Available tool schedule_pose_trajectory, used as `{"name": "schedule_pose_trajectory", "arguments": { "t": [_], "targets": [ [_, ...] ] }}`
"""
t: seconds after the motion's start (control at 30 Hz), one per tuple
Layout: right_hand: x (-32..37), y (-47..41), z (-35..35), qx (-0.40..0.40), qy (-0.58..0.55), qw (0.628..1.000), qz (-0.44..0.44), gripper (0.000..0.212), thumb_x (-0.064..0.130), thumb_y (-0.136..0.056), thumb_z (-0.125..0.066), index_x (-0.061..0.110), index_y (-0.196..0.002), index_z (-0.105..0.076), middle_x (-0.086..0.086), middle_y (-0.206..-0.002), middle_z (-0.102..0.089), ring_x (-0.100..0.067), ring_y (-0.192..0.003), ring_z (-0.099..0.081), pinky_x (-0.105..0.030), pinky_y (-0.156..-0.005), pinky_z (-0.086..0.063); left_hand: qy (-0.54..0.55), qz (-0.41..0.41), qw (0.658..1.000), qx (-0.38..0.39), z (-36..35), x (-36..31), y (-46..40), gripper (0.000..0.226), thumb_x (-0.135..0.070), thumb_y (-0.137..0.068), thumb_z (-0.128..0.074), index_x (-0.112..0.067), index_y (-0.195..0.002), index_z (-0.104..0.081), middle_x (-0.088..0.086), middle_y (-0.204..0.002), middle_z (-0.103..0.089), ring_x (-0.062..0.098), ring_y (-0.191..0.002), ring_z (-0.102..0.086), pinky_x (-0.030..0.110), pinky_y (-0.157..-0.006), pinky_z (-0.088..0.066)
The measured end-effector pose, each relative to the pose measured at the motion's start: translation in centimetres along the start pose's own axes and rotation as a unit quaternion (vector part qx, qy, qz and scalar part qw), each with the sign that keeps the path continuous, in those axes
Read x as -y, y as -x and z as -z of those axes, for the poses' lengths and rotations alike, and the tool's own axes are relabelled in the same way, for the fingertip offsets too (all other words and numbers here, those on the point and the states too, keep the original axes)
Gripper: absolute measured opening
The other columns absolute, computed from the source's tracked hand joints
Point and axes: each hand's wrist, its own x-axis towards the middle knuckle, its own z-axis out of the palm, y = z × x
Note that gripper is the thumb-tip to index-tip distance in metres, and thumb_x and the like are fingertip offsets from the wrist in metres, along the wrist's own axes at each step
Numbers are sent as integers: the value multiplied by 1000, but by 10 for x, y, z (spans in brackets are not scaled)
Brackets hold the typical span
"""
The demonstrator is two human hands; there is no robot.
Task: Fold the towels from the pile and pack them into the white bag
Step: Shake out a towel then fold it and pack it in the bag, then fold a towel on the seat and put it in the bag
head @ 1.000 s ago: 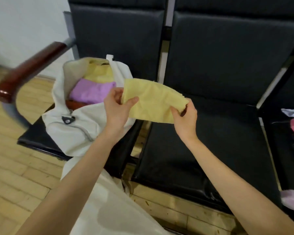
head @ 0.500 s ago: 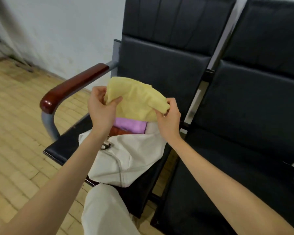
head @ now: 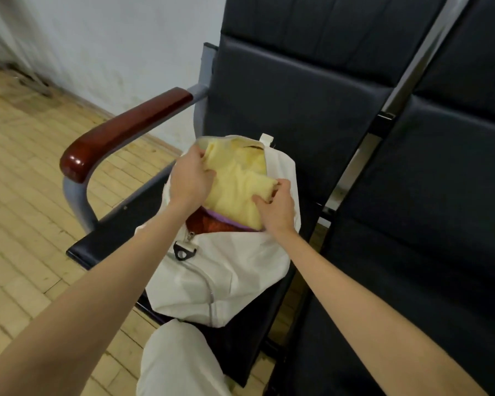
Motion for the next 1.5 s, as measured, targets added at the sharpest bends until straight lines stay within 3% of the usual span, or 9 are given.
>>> {"name": "schedule_pose_trajectory", "arguments": {
  "t": [0.13,0.23,0.37,0.5,0.67,0.93,1.13,1.37,1.5],
  "targets": [
    [-2,-13,2,26,40,999,4,55,17,-85,-67,14,-130,-34,-5,-113,-57,-21,-103,-58,-41,-86,-51,-156,-47,987,3,-20,8,-2,38,-21,-90,-55,-5,-123,-47,16,-112,-59,33,-102,-58,43,-86,-48],
    [-4,-18,9,66,97,993,26,45,11,-86,-62,14,-127,-43,-9,-122,-51,-24,-108,-55,-39,-89,-50,-237,-50,969,43,-28,8,4,44,-17,-91,-55,-5,-131,-42,21,-128,-48,38,-115,-49,45,-91,-42],
    [-9,-12,25,159,273,944,97,27,14,-87,-55,9,-113,-59,-11,-117,-49,-28,-113,-44,-32,-90,-42,-279,-23,955,97,-23,19,6,39,-23,-96,-46,-5,-130,-51,22,-140,-37,39,-128,-36,47,-101,-34],
    [-9,10,56,188,306,927,104,29,21,-93,-49,6,-118,-56,-15,-123,-41,-31,-114,-38,-40,-95,-41,-262,-21,956,127,-17,-4,16,49,-19,-95,-44,-3,-140,-37,22,-148,-28,38,-135,-29,48,-106,-30],
    [-35,43,111,147,315,934,80,46,25,-96,-50,6,-137,-43,-17,-142,-33,-34,-131,-32,-42,-106,-35,-217,-86,962,143,-28,-62,60,55,-24,-94,-51,-10,-144,-34,21,-152,-26,38,-138,-26,48,-108,-30],
    [-128,137,237,100,326,936,-91,63,27,-96,-52,6,-148,-24,-20,-152,-21,-34,-141,-20,-42,-114,-25,-111,-201,949,215,-96,-156,175,55,-27,-95,-51,-9,-145,-37,19,-150,-33,36,-136,-31,45,-111,-27],
    [-211,213,352,19,325,921,-213,67,27,-93,-57,5,-147,-23,-21,-150,-24,-37,-140,-21,-43,-114,-26,-102,-280,900,317,-165,-234,268,59,-30,-97,-51,-12,-148,-30,17,-154,-27,36,-141,-24,47,-112,-29],
    [-302,307,480,-145,264,908,-290,56,16,-84,-63,-4,-132,-41,-29,-127,-47,-43,-121,-40,-43,-102,-33,-78,-387,834,386,-227,-336,385,59,-30,-97,-50,-14,-149,-28,13,-155,-24,31,-143,-21,45,-114,-25],
    [-346,360,524,-249,207,878,-352,58,9,-84,-61,-3,-136,-39,-31,-133,-40,-43,-128,-35,-43,-107,-30,-65,-448,781,430,-263,-373,447,53,-29,-96,-51,-15,-145,-36,9,-154,-28,27,-142,-22,45,-114,-26]
  ]
}}
